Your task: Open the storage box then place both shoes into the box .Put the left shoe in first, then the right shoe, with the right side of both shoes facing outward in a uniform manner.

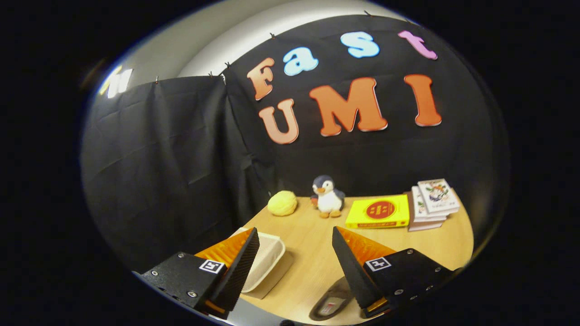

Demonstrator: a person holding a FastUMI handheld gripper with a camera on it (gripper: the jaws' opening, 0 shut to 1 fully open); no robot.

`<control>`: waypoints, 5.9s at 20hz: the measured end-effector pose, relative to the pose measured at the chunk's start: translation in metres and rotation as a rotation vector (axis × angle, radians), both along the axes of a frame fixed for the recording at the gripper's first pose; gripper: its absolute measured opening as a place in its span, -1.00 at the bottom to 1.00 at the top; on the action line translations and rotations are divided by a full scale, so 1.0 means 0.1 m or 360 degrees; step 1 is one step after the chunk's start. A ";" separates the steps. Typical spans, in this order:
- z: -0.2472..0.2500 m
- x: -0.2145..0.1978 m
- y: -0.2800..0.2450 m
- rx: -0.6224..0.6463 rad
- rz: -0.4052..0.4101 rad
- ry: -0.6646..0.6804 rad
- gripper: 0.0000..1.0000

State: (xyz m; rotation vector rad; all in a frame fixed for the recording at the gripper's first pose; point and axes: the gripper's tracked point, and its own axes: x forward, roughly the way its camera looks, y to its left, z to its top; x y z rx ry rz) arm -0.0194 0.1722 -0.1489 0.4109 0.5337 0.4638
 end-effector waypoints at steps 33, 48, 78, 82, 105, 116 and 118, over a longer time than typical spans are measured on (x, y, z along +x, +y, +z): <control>-1.56 -0.63 1.99 0.0489 0.0727 0.1003 0.87; 0.15 -0.60 2.51 0.0650 0.1009 0.0486 0.22; 0.39 -0.29 4.06 0.0563 0.0957 0.0478 0.91; 0.42 -0.22 3.54 0.0486 0.0848 0.0386 0.91; -2.36 -0.52 -0.10 -0.0473 -0.0044 0.0500 0.89; -3.29 -0.62 -0.38 -0.0638 -0.0130 0.0697 0.44; -3.37 -0.54 -0.43 -0.0679 -0.0159 0.0702 0.23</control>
